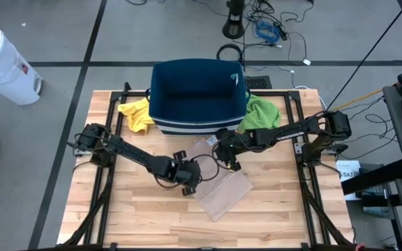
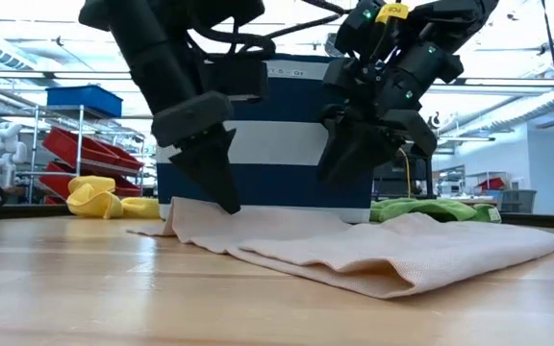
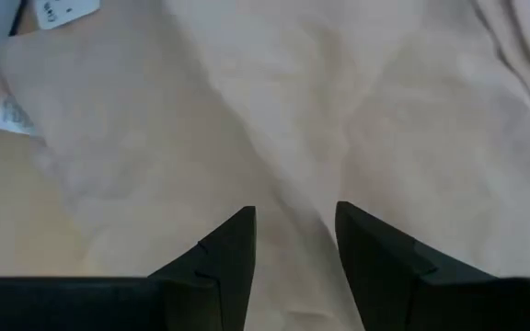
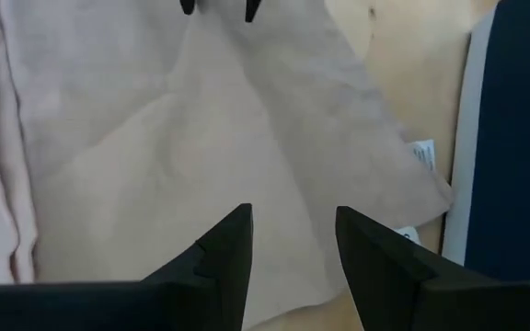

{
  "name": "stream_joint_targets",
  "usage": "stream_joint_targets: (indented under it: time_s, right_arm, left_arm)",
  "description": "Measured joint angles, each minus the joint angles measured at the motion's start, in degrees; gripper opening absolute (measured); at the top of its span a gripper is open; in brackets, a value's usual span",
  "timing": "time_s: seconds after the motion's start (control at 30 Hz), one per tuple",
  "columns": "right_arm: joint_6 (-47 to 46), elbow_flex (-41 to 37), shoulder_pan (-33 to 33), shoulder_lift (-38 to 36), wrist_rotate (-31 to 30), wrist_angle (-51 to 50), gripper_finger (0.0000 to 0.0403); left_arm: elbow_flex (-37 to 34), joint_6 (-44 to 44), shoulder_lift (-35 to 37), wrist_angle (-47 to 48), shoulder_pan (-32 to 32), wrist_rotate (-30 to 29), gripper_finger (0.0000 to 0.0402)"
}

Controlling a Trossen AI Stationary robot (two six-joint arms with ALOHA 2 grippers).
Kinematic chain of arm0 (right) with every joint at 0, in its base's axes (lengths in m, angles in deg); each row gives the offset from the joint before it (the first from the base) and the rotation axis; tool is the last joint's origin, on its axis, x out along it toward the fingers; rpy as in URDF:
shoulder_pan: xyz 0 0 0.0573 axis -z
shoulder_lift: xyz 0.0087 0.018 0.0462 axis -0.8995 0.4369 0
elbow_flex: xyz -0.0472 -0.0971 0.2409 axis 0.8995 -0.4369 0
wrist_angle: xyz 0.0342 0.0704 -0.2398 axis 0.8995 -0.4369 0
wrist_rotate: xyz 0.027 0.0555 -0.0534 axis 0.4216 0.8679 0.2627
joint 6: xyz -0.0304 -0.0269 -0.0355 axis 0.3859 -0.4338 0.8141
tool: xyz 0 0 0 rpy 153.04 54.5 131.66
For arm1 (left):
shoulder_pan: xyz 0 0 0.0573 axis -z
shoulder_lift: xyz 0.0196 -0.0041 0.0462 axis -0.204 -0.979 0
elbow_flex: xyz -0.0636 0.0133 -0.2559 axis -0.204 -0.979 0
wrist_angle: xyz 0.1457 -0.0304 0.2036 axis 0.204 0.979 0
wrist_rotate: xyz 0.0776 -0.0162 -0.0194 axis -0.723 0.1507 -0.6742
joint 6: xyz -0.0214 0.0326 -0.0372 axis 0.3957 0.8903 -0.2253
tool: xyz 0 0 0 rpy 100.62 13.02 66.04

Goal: Fold towel
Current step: Fold the brown towel

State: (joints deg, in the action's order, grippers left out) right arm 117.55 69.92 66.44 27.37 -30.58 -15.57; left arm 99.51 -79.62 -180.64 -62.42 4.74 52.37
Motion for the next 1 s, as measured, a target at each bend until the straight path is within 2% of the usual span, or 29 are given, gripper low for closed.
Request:
stream_joint_targets:
  time_s: [0.37,0.57,0.67,0.87,1.0]
  right_arm:
    - [1.56,0.0,0.0,0.34,0.04,0.03,0.0146]
    - [2.21,0.0,0.0,2.97,0.29,-0.07,0.0146]
    - [2.66,-0.02,0.07,3.68,0.43,-0.14,0.0146]
    - [3.72,-0.02,0.54,3.69,0.03,0.84,0.0146]
    - [3.8,-0.02,1.25,3.69,1.0,0.73,0.0146]
  left_arm:
    - [0.0,0.16,0.0,-0.08,0.2,0.19,0.0158]
    - [0.0,1.51,0.0,0.03,-1.48,6.81,0.0152]
    - [0.0,3.28,0.0,-0.01,-1.92,7.5,0.0123]
    - [0.0,8.48,0.0,-1.64,-2.0,8.19,0.002]
    - [0.0,11.08,0.0,-3.05,-1.48,7.77,0.0006]
